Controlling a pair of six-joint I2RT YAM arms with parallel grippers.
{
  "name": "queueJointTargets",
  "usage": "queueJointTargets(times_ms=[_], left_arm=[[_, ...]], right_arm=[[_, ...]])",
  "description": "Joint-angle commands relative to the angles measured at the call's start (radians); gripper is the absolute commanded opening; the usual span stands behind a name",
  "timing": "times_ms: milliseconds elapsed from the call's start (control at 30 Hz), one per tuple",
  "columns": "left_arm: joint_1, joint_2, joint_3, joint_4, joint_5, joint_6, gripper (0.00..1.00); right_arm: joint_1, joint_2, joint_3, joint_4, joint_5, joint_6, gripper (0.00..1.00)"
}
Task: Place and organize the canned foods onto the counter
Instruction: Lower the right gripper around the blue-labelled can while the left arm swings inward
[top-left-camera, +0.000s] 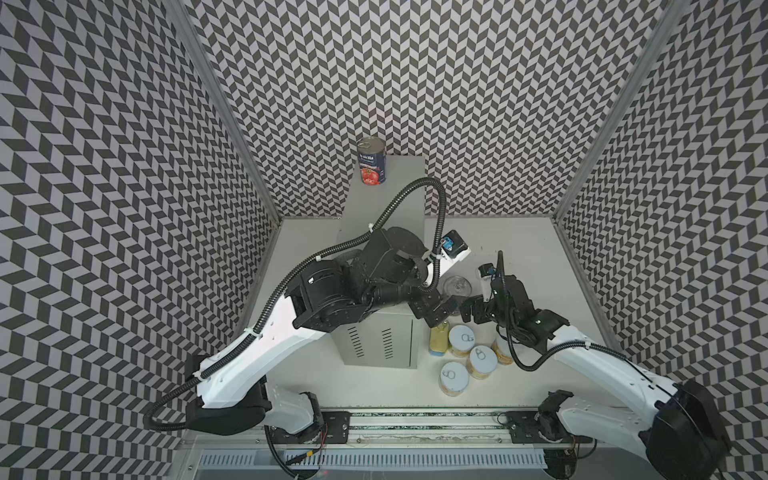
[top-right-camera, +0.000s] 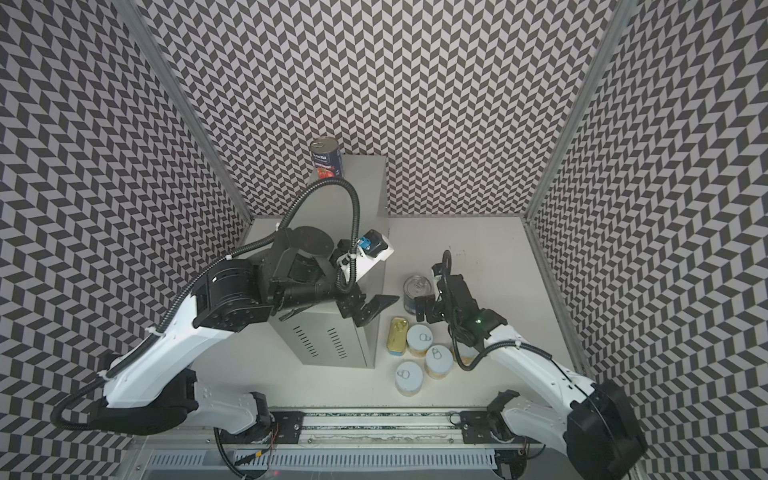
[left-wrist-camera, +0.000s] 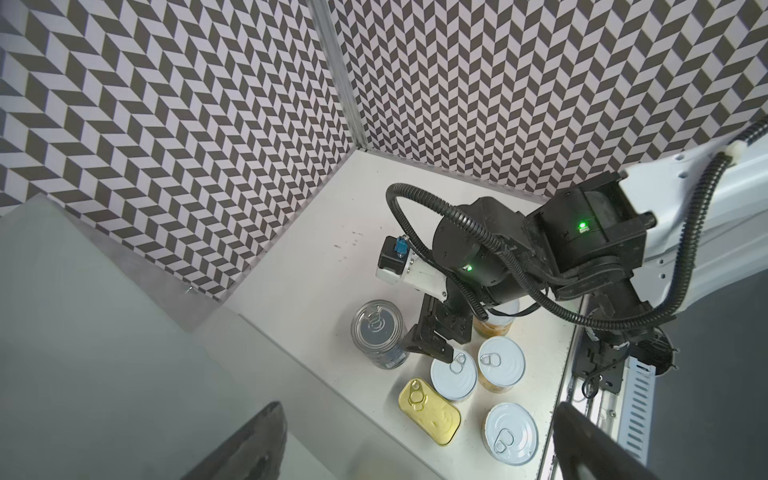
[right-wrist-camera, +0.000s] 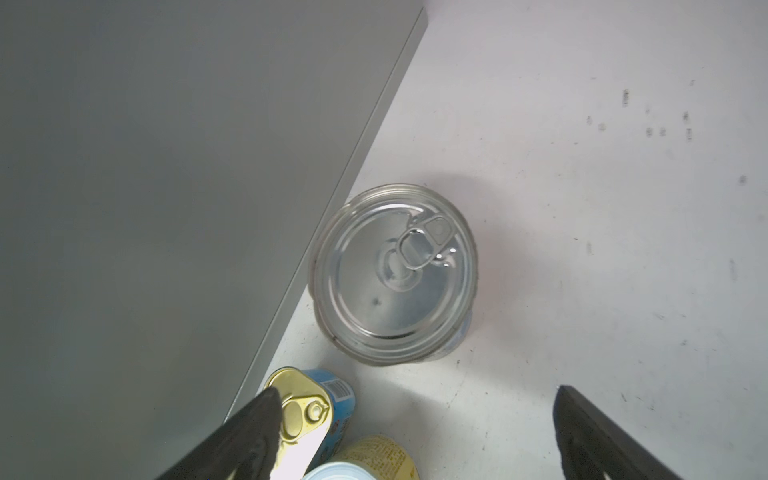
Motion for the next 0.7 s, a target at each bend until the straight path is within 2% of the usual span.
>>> queueJointTargets(times_ms=[0,200,667], left_arm=[[-0.017,-0.065,-0.036,-0.011,-0.043,0.009,1.00],[-0.043,-0.110,-0.082,-0.006,-0.063,0.034,1.00],[-0.059,-0.037,-0.057,0.007,-0.071,0.060,1.00]], right_arm=[[-0.001,0.037,0.028,0.056,-0.056,-0.032,0.99],[-0.001,0.102,0.043,0.078,-0.074,-0.026,0.99],[0.000,0.211,0.066,0.186,-0.059,-0.021,0.99]])
